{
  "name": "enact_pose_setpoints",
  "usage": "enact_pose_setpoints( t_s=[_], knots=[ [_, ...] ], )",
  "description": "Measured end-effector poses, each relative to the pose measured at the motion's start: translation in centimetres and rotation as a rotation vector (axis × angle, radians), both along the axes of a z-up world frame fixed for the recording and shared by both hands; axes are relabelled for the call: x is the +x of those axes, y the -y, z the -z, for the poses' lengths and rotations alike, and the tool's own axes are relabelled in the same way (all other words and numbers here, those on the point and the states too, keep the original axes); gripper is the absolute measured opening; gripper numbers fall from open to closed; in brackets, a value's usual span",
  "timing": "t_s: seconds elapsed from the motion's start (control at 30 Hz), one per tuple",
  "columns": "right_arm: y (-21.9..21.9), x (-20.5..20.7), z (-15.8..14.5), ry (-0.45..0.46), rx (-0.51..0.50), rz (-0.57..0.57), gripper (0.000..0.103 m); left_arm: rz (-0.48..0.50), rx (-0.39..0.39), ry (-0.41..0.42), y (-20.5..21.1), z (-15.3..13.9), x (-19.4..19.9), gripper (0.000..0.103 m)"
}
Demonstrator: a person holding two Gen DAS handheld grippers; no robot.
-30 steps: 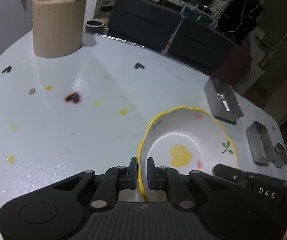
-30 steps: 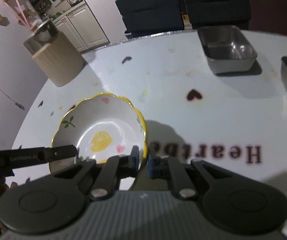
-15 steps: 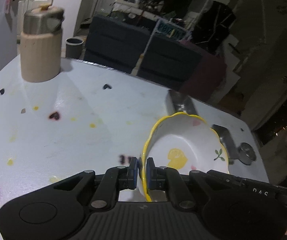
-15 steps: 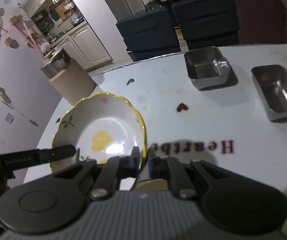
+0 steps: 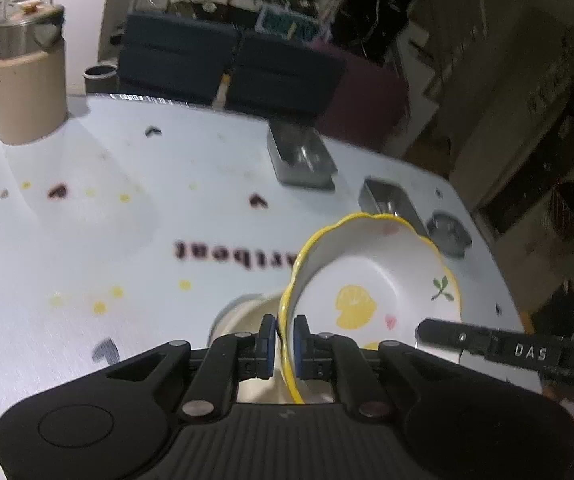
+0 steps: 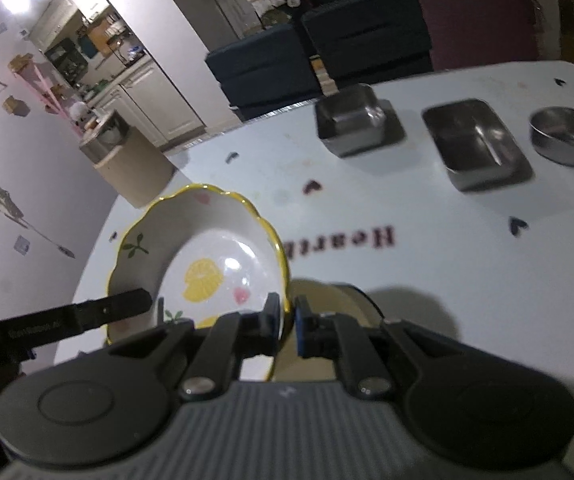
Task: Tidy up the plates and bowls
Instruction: 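Lift the lemon bowl with both grippers and carry it into the cream bowl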
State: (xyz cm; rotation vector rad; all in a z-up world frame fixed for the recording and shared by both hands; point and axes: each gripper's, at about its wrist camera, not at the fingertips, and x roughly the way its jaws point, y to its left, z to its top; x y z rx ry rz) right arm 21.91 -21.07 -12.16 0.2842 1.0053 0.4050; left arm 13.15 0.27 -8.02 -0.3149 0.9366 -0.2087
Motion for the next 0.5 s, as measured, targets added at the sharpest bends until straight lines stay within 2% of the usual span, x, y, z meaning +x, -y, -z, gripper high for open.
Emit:
enact_pose_setpoints(
  t_s=[0.13,0.5],
  knots=[
    [0.7,-1.0,0.8,-0.015,-0.042,0.006,0.01,0.03,0.036,-0.035,0.8,1.2,0.2,0.009],
    [0.0,-1.8,2.9,-0.075,-0.124,-0.057,0.008,0.039,0.067,-0.118,0.9,3.7,0.7,0.009]
  ],
)
